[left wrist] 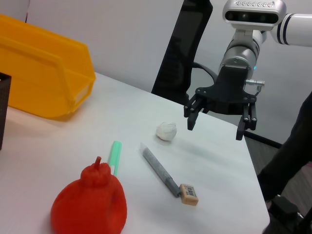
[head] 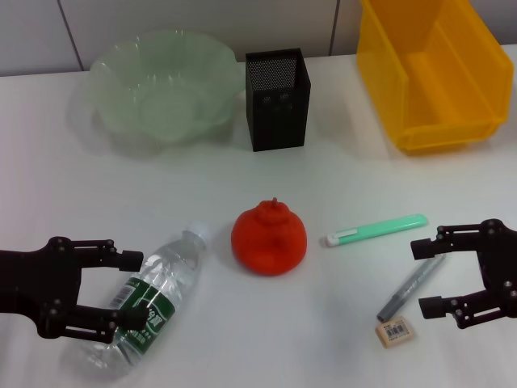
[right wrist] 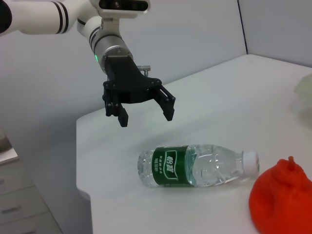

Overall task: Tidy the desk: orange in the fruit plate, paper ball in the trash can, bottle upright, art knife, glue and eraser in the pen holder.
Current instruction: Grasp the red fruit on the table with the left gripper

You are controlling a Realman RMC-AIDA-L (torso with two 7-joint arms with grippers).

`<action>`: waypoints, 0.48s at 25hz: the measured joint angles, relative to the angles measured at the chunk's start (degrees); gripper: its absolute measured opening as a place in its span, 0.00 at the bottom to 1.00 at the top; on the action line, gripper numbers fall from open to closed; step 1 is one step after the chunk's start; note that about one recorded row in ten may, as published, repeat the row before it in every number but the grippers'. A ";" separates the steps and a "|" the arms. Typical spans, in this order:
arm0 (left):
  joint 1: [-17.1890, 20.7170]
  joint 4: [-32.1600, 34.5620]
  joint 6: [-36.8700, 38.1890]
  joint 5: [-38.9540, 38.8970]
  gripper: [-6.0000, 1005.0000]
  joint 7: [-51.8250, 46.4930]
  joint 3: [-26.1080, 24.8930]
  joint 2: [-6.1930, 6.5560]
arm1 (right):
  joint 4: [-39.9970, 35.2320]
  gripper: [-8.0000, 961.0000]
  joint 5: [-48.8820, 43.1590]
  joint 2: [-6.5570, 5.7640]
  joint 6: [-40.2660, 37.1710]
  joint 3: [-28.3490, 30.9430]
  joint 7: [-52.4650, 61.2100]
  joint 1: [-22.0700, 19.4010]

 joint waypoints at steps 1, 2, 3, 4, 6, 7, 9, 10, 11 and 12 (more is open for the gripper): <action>0.00 0.00 -0.01 0.01 0.84 0.00 0.00 0.00 | 0.00 0.87 0.00 0.00 0.01 0.00 0.00 0.02; 0.00 0.00 -0.01 0.02 0.84 0.00 0.00 0.00 | 0.00 0.87 0.00 0.00 0.02 0.00 0.00 0.02; 0.00 0.00 -0.02 0.02 0.84 0.00 0.00 0.00 | 0.00 0.87 0.00 0.00 0.05 0.01 0.00 0.02; 0.00 0.00 -0.03 0.03 0.84 0.00 0.00 0.00 | 0.00 0.87 0.00 0.00 0.13 -0.01 0.00 0.02; 0.00 0.00 -0.03 0.03 0.84 0.00 0.00 0.00 | 0.00 0.87 0.00 0.00 0.23 -0.11 0.00 0.02; 0.00 0.03 -0.04 0.03 0.84 -0.03 0.00 0.00 | 0.00 0.87 0.00 0.00 0.23 -0.10 0.00 0.01; 0.00 0.11 -0.08 0.03 0.84 -0.09 0.00 0.00 | 0.00 0.87 -0.01 0.00 0.22 -0.05 0.00 0.00; -0.01 0.16 -0.10 0.03 0.84 -0.12 0.00 0.00 | 0.00 0.87 -0.01 0.00 0.21 0.02 0.00 -0.01; -0.02 0.18 -0.12 0.02 0.84 -0.17 0.00 0.00 | 0.00 0.87 -0.01 0.00 0.19 0.08 0.00 -0.03; -0.04 0.21 -0.15 0.00 0.84 -0.23 0.00 0.00 | 0.00 0.87 -0.02 0.00 0.18 0.13 -0.01 -0.05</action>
